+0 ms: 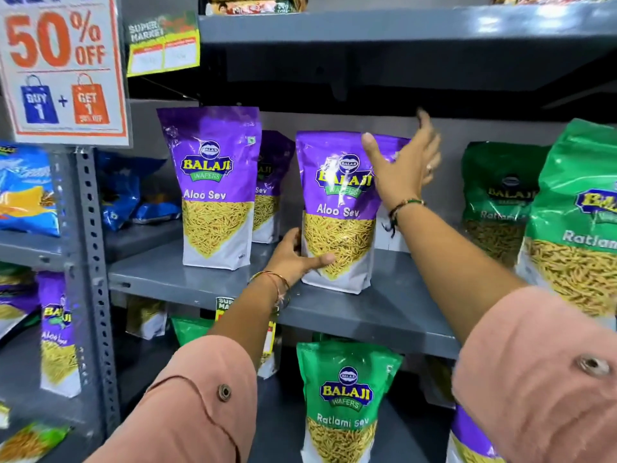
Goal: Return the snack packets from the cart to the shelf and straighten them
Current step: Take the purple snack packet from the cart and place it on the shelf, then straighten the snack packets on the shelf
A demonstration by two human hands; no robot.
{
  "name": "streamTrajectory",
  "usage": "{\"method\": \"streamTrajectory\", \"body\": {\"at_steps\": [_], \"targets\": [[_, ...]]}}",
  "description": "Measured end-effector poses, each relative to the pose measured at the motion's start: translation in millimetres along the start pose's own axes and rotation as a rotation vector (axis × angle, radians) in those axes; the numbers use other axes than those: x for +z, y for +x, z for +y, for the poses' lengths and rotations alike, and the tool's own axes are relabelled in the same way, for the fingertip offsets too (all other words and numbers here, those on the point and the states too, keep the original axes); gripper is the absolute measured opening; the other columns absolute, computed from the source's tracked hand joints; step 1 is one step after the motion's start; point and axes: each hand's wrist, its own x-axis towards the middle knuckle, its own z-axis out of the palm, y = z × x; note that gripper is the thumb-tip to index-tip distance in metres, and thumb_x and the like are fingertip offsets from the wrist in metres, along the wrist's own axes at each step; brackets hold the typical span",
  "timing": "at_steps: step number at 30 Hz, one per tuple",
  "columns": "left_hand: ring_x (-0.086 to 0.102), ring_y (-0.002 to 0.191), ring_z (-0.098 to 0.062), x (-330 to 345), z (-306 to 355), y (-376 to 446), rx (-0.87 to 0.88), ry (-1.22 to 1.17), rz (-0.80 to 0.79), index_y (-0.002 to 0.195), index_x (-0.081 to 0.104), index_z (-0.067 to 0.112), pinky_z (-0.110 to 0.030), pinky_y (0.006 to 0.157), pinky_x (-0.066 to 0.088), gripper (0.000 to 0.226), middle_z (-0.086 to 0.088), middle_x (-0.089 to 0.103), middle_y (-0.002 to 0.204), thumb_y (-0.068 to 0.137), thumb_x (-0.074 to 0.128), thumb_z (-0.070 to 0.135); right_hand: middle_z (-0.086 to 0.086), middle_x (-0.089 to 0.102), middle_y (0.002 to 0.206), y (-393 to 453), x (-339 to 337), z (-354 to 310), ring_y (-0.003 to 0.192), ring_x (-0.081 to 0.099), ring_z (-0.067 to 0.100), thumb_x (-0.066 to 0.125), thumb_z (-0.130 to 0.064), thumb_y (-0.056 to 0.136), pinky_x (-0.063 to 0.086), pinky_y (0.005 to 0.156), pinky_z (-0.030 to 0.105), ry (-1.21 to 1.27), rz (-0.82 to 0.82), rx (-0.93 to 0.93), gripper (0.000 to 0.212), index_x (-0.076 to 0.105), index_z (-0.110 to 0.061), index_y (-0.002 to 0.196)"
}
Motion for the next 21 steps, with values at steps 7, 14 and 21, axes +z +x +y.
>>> {"method": "streamTrajectory", "body": {"at_steps": [7, 14, 21], "targets": [[0.045, 0.128, -0.029, -19, 5, -3, -0.053, 0.163, -0.029, 0.136, 0.036, 0.002, -0.037, 0.106, 0.040, 0.081, -0.015, 0.047, 0.140, 0.067, 0.079, 0.005, 0.011, 0.047, 0.140, -78, -19, 75, 0.124, 0.049, 0.022, 0.088, -0.032, 0.053, 0.042, 0.107, 0.042, 0.199, -0.809, 0.466, 0.115, 0.017, -0.015, 0.141], [0.054, 0.114, -0.032, -17, -4, -4, -0.034, 0.204, -0.039, 0.131, 0.041, 0.008, -0.040, 0.101, 0.045, 0.072, -0.014, 0.049, 0.134, 0.070, 0.078, 0.010, 0.006, 0.059, 0.117, -99, -15, 91, 0.102, 0.054, 0.016, 0.084, -0.006, 0.063, 0.043, 0.085, 0.024, 0.165, -0.789, 0.439, 0.076, 0.042, -0.006, 0.126], [0.054, 0.109, -0.027, -7, -4, 1, 0.016, 0.208, -0.051, 0.127, 0.044, 0.009, -0.032, 0.093, 0.043, 0.062, -0.006, 0.051, 0.119, 0.073, 0.075, 0.008, 0.004, 0.060, 0.121, -99, -18, 92, 0.104, 0.054, 0.014, 0.085, -0.011, 0.063, 0.042, 0.092, 0.024, 0.117, -0.757, 0.430, 0.077, 0.043, -0.008, 0.128]]}}
